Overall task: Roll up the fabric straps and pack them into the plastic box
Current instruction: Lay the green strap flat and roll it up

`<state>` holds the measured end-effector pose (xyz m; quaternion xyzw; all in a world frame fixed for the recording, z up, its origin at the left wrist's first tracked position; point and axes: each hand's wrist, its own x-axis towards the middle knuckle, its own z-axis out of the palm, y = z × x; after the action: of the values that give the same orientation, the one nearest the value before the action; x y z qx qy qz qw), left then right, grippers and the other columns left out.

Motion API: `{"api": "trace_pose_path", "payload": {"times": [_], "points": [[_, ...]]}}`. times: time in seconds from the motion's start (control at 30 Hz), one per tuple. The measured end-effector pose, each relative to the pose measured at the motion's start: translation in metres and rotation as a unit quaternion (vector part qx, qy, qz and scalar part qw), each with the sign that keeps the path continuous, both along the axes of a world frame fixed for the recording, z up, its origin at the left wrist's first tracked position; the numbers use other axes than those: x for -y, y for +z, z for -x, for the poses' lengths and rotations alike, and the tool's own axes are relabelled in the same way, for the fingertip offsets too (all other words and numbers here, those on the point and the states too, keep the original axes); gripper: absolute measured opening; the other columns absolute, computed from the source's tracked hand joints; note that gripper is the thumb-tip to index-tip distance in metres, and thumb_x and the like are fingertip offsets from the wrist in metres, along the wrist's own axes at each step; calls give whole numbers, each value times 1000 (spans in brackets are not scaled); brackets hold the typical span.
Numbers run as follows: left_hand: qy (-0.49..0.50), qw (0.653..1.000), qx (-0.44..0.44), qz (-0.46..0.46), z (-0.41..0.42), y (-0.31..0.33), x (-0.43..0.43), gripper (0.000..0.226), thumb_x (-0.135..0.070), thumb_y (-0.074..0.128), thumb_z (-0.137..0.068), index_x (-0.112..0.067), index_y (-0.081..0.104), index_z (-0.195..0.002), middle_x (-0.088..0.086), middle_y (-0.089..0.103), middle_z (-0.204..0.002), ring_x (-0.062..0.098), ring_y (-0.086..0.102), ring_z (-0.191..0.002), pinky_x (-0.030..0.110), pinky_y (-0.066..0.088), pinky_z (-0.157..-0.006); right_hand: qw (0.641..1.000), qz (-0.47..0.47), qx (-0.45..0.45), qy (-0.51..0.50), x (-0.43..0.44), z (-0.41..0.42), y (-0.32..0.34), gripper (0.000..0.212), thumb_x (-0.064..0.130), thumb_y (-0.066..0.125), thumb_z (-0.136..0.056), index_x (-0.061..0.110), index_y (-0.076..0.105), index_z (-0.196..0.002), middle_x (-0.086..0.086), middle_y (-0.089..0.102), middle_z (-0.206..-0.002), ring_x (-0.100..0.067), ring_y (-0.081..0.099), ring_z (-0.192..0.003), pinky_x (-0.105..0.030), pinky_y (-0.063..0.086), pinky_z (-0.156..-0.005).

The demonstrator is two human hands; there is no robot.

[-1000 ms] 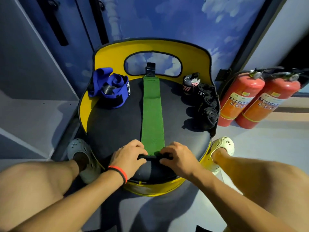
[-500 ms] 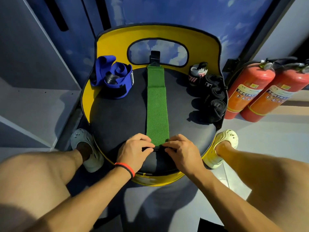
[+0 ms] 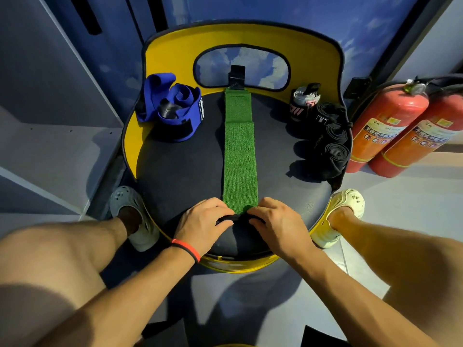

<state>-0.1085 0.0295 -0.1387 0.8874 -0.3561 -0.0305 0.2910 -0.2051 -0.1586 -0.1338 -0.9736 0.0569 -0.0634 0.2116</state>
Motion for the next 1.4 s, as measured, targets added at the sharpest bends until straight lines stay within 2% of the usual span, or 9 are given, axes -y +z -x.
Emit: {"api": "trace_pose_path", "payload": {"times": [0.1,0.33,0.53,0.77,1.0,1.07,1.17,1.3,1.4], "points": [[11,1000,0,18,-1,0,0,22,-24,80,-81,-24,77,-103,-7,73,-98,19,68,-88,35,58,-77,1000,-8,-6,-8,-2,0,3,20,35,58,-93,33,69,-109,6,63,-95,-23,65,-91,-43,55,-68],[82,983,-134,96,-6,0,3,13,-14,86,-75,-24,81,-83,-11,72,-81,8,69,-74,35,58,-75,999,-33,13,-22,-7,6,-3,19,19,62,-94,25,68,-110,1,60,-100,-25,61,-94,-40,54,-71],[111,972,-184,96,-13,4,5,15,-10,85,-78,-22,83,-86,-10,70,-89,3,67,-79,17,54,-79,992,-106,44,-51,1,-3,-11,21,14,69,-93,22,79,-110,1,66,-94,-23,66,-90,-35,55,-77],[163,944,-276,76,-21,10,12,14,-15,81,-80,-29,82,-83,-15,73,-74,5,70,-74,28,58,-83,988,-129,54,-71,2,-14,-13,19,8,66,-90,21,76,-100,10,51,-91,-13,57,-88,-20,39,-75],[201,909,-342,127,-27,10,19,18,-2,80,-79,-19,78,-74,3,71,-64,23,70,-67,37,62,-72,994,29,109,7,4,-11,-19,21,11,62,-89,19,73,-105,0,66,-100,-29,58,-83,-41,50,-70],[214,910,-329,134,-26,9,20,16,-6,82,-77,-21,78,-72,1,71,-62,27,71,-66,38,61,-71,992,47,113,22,4,-8,-20,23,16,68,-87,17,71,-110,2,67,-110,-28,60,-93,-40,50,-78],[197,937,-263,121,-23,7,20,12,-15,83,-77,-25,78,-73,-10,70,-70,10,65,-65,32,57,-73,994,35,106,11,7,-8,-22,24,24,71,-88,19,70,-112,3,63,-114,-26,58,-103,-37,46,-86],[99,993,-32,60,-20,2,16,5,-21,79,-82,-25,77,-80,-11,62,-98,13,57,-90,29,47,-81,994,37,105,-7,8,-15,-22,20,26,71,-89,19,70,-108,2,61,-107,-26,56,-99,-38,44,-86],[43,996,74,-1,-17,0,15,7,-27,70,-90,-24,76,-87,-10,63,-96,19,56,-92,39,47,-79,993,42,107,-10,7,-17,-21,18,27,71,-90,21,70,-108,3,61,-99,-25,56,-95,-38,44,-86]]}}
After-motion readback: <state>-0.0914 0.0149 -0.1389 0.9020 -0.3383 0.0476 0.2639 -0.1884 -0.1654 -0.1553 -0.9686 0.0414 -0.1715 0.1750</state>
